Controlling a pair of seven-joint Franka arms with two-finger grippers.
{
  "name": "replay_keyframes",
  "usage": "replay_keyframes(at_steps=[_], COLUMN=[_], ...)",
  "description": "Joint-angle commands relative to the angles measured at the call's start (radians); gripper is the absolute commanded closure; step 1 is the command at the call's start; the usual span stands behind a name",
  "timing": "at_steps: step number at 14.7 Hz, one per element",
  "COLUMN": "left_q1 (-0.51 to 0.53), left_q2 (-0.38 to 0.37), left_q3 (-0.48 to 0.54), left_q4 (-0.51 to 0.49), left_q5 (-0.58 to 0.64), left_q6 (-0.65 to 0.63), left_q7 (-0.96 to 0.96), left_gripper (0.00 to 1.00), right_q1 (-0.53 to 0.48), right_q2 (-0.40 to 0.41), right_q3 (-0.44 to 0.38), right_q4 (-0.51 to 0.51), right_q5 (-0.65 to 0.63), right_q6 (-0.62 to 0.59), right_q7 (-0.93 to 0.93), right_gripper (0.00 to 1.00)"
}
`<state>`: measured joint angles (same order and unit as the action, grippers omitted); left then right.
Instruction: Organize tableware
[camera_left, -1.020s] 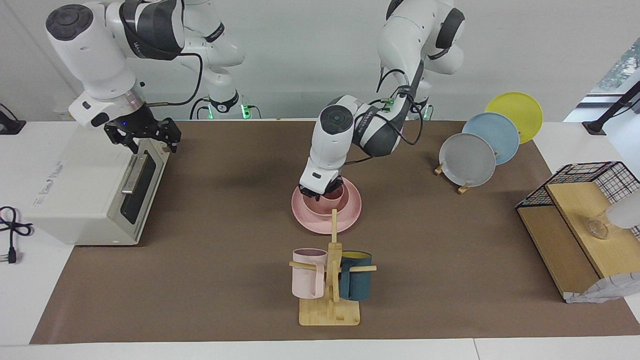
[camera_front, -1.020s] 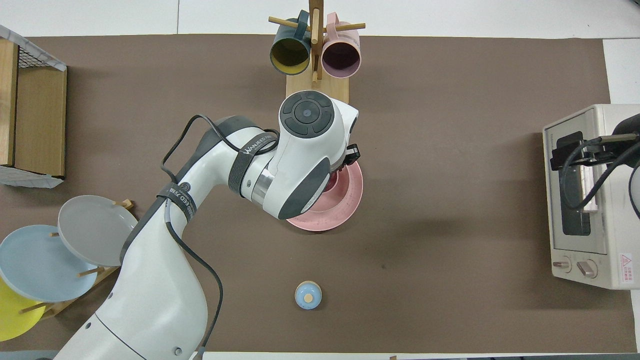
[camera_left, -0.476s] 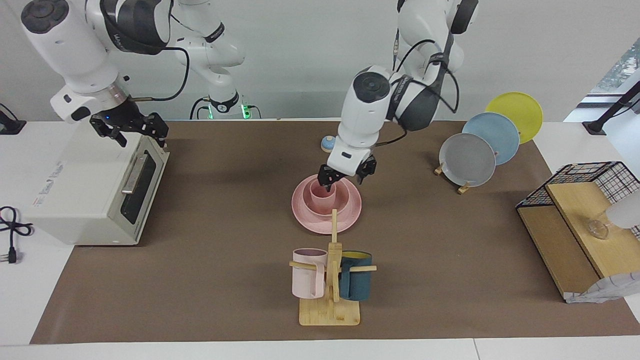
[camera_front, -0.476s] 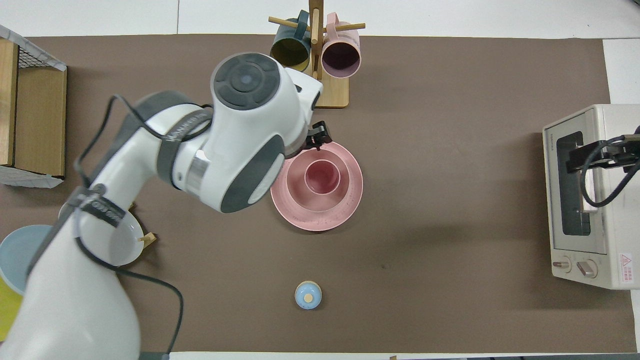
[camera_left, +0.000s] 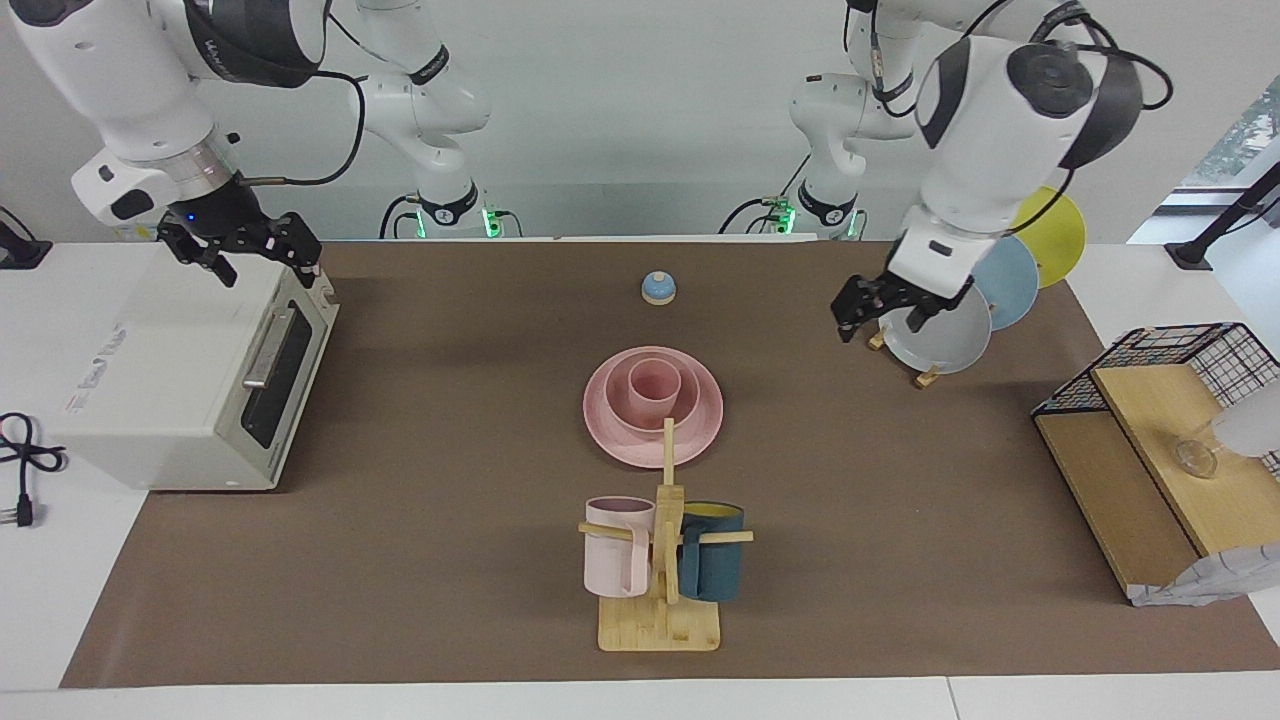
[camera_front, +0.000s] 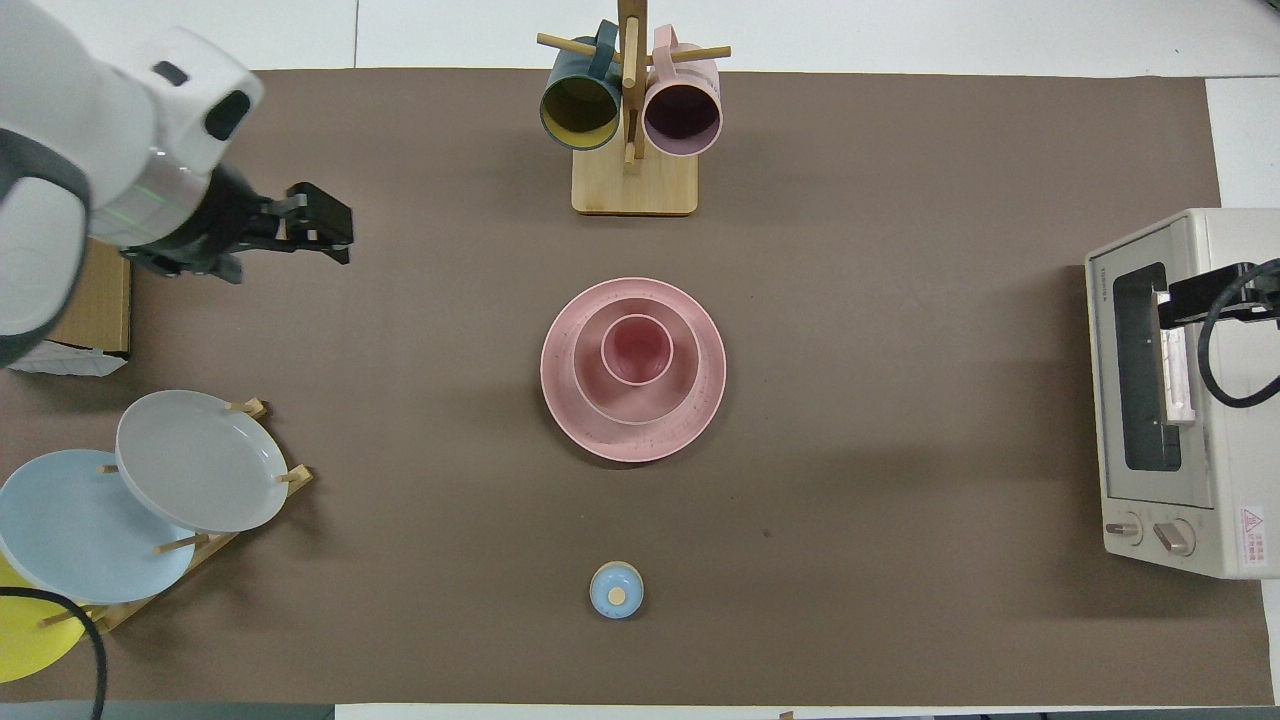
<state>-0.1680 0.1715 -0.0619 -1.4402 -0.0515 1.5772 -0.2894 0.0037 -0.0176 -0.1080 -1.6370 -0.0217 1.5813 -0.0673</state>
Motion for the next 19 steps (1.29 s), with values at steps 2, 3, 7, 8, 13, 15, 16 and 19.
replay_keyframes(at_steps=[2,3,7,8,13,15,16,19], left_q1=[0.089,0.097,0.099,0.099,0.085,0.082,0.081,0.087], left_q2=[-0.079,-0.104,-0.185,-0.193,-0.207,-0.205,-0.204,-0.207], left_q3=[-0.013,-0.013,-0.012,-0.012,-0.012,-0.013,-0.016,-0.024], left_q4=[-0.107,-0.141,-0.241,-0.244,-0.181,-0.151,-0.147,-0.152], left_q5=[0.004,0.004,0.01,0.01,0.036,0.045,0.045,0.042], left_q6=[-0.011,-0.006,0.029,0.024,-0.061,-0.075,-0.063,-0.068], left_q7=[0.163,0.186,0.193,0.193,0.191,0.194,0.203,0.228], left_gripper=[0.0,0.0,0.0,0.0,0.0,0.0,0.0,0.0], right_q1=[0.005,0.008,0.002,0.002,0.004,0.004,0.004,0.004], right_q2=[-0.005,-0.007,-0.008,-0.008,-0.008,-0.008,-0.008,-0.008], right_q3=[0.005,0.008,0.008,0.008,0.008,0.008,0.008,0.008], right_q4=[-0.006,-0.009,-0.011,-0.011,-0.011,-0.011,-0.011,-0.011], right_q5=[0.017,0.019,0.019,0.019,0.019,0.019,0.019,0.019], right_q6=[-0.003,-0.015,-0.015,-0.015,-0.015,-0.015,-0.015,-0.015], right_q7=[-0.019,-0.022,-0.02,-0.02,-0.02,-0.02,-0.02,-0.02], right_gripper=[0.0,0.0,0.0,0.0,0.0,0.0,0.0,0.0])
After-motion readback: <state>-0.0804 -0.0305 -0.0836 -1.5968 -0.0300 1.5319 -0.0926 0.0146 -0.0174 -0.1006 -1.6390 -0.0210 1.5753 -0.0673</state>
